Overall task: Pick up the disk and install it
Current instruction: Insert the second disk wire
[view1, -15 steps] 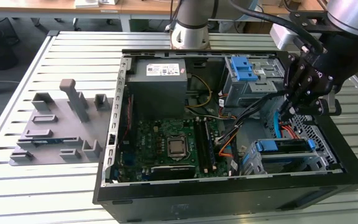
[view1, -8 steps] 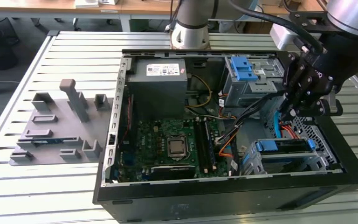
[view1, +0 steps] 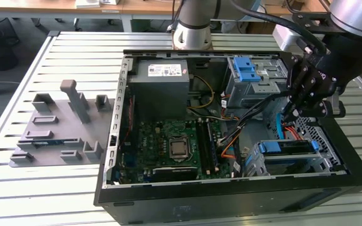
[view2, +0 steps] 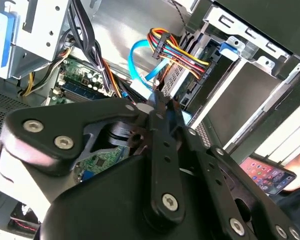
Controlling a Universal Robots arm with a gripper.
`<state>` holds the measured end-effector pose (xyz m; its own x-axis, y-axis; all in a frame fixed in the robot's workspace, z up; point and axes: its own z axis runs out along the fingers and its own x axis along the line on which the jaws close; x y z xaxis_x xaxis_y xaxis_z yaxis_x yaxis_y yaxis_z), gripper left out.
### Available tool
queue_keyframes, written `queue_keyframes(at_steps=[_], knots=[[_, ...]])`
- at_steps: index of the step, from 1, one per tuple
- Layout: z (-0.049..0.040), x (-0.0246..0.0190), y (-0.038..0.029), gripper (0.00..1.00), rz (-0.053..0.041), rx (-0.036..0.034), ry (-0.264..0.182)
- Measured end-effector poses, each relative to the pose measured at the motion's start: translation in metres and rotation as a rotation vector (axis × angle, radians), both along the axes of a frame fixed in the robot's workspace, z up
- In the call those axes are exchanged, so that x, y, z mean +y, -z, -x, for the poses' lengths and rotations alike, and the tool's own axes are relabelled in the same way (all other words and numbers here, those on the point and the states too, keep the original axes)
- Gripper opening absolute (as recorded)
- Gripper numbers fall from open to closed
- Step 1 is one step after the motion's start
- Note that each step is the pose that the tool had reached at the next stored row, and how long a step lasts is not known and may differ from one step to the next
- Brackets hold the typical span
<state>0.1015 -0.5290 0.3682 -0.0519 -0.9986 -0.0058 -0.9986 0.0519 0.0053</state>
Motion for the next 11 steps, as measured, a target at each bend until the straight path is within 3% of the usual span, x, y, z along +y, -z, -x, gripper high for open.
queue_keyframes(at_steps=[1,2,5,6,11], knots=[[0.0,0.0,0.0,0.17,-0.0032,0.0,0.0],[0.0001,0.0001,0.0,0.16,-0.0153,-0.0001,0.0],[-0.0003,0.0001,0.0003,0.16,-0.0651,0.0004,0.0],[-0.0041,0.0,0.0032,0.16,-0.0684,0.0066,0.001],[-0.0045,-0.0064,0.0109,0.16,-0.0683,0.0089,0.001]])
